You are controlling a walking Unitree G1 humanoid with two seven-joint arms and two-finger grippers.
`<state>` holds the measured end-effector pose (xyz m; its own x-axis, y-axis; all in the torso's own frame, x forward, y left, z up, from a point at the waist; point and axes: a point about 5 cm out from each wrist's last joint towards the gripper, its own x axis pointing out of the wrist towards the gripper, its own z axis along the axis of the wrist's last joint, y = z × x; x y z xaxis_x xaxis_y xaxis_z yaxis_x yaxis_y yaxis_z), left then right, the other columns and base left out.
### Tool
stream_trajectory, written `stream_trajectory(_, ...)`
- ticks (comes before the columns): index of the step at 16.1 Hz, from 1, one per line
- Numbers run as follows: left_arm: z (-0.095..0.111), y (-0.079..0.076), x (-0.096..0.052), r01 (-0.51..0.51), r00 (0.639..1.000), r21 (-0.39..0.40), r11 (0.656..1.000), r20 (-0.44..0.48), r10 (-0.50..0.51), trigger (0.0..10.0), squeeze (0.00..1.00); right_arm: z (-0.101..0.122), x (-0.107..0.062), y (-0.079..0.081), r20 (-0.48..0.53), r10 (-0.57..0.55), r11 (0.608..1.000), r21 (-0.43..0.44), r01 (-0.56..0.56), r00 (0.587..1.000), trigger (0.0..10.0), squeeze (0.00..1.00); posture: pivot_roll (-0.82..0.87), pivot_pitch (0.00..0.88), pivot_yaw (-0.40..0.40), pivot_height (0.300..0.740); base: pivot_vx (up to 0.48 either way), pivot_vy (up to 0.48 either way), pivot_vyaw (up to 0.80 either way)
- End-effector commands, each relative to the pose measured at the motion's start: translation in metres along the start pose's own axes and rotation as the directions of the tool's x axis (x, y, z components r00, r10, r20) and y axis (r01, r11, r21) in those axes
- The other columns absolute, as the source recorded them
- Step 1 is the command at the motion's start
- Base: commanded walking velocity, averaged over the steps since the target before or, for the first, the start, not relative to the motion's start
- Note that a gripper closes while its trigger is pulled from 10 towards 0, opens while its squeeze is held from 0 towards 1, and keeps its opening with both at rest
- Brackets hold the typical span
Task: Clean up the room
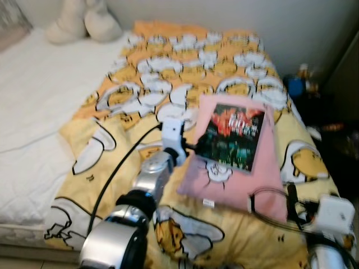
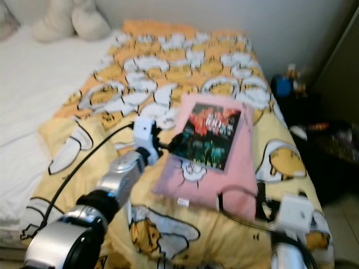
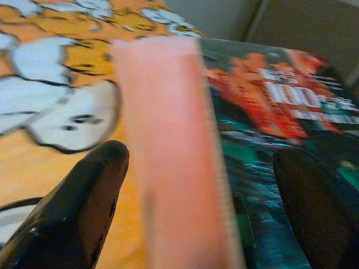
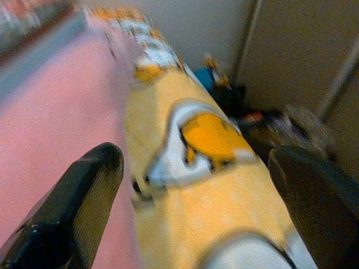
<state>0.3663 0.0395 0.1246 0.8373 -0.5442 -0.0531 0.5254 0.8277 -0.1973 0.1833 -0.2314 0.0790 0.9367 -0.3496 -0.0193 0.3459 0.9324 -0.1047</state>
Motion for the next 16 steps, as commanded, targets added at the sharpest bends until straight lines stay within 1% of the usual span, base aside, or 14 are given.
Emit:
stream_trajectory(1, 0.012, -0.005, 0.005, 0.028, 0.999, 0.019, 0.999, 0.045, -0.029, 10.0, 0.00, 0.008, 0.001, 0.002, 0.023, 0.001, 1.000, -0.005, 0.000, 1.000, 10.0, 0.00, -0.10, 0.193, 0.055, 0.740, 0.000, 0.000, 0.00)
stream_trajectory(2, 0.014, -0.006, 0.006, 0.024, 0.998, 0.043, 0.999, 0.056, -0.027, 10.0, 0.00, 0.008, -0.001, 0.002, 0.019, -0.002, 1.000, -0.005, 0.002, 1.000, 10.0, 0.00, -0.11, 0.197, 0.058, 0.740, 0.000, 0.000, 0.00)
stream_trajectory(5, 0.014, -0.005, 0.006, 0.008, 0.998, 0.053, 0.999, 0.059, -0.011, 10.0, 0.00, 0.011, -0.003, 0.003, 0.016, 0.002, 1.000, -0.007, -0.002, 1.000, 10.0, 0.00, -0.11, 0.208, 0.059, 0.740, 0.000, 0.000, 0.00)
stream_trajectory(7, 0.005, -0.005, 0.005, 0.002, 1.000, 0.071, 0.997, 0.025, -0.004, 10.0, 0.00, 0.011, -0.005, 0.004, 0.004, 0.016, 1.000, -0.006, -0.016, 1.000, 10.0, 0.00, -0.11, 0.211, 0.057, 0.740, 0.000, 0.000, 0.00)
stream_trajectory(8, 0.001, -0.004, 0.003, -0.016, 1.000, 0.080, 0.997, 0.016, 0.015, 10.0, 0.00, 0.012, -0.006, 0.008, 0.005, 0.046, 0.999, 0.010, -0.046, 0.999, 10.0, 0.00, -0.11, 0.215, 0.053, 0.740, 0.000, 0.000, 0.00)
stream_trajectory(9, 0.001, -0.004, 0.002, -0.026, 0.999, 0.068, 0.997, 0.033, 0.024, 10.0, 0.00, 0.017, -0.007, 0.014, 0.030, 0.084, 0.994, 0.071, -0.086, 0.996, 10.0, 0.00, -0.11, 0.217, 0.051, 0.740, 0.000, 0.000, 0.00)
stream_trajectory(10, 0.002, -0.006, 0.003, -0.012, 0.999, 0.049, 0.999, 0.051, 0.009, 10.0, 0.00, 0.021, -0.008, 0.018, 0.041, 0.112, 0.989, 0.089, -0.115, 0.993, 10.0, 0.00, -0.11, 0.218, 0.049, 0.740, 0.000, 0.000, 0.00)
stream_trajectory(11, 0.003, -0.007, 0.003, -0.005, 0.998, 0.042, 0.999, 0.059, 0.002, 10.0, 0.00, 0.022, -0.008, 0.019, 0.042, 0.123, 0.988, 0.087, -0.127, 0.991, 10.0, 0.00, -0.11, 0.218, 0.049, 0.740, 0.000, 0.000, 0.00)
stream_trajectory(12, 0.008, -0.013, 0.005, 0.038, 0.995, 0.032, 0.999, 0.088, -0.041, 10.0, 0.00, 0.021, -0.008, 0.021, 0.032, 0.137, 0.987, 0.076, -0.139, 0.990, 10.0, 0.00, -0.12, 0.218, 0.046, 0.740, 0.000, 0.000, 0.00)
stream_trajectory(13, 0.008, -0.018, 0.006, 0.075, 0.993, 0.060, 0.995, 0.091, -0.080, 10.0, 0.00, 0.020, -0.009, 0.022, 0.025, 0.145, 0.986, 0.077, -0.146, 0.989, 10.0, 0.00, -0.11, 0.218, 0.048, 0.740, 0.000, 0.000, 0.00)
stream_trajectory(14, 0.005, -0.021, 0.007, 0.085, 0.994, 0.080, 0.993, 0.068, -0.091, 10.0, 0.00, 0.018, -0.010, 0.022, 0.017, 0.149, 0.986, 0.079, -0.150, 0.989, 10.0, 0.00, -0.11, 0.217, 0.046, 0.740, 0.000, 0.000, 0.00)
stream_trajectory(16, -0.003, -0.026, 0.007, 0.104, 0.994, 0.081, 0.991, 0.022, -0.106, 10.0, 0.00, 0.016, -0.010, 0.027, 0.007, 0.166, 0.983, 0.084, -0.166, 0.986, 10.0, 0.00, -0.11, 0.216, 0.052, 0.740, 0.000, 0.000, 0.00)
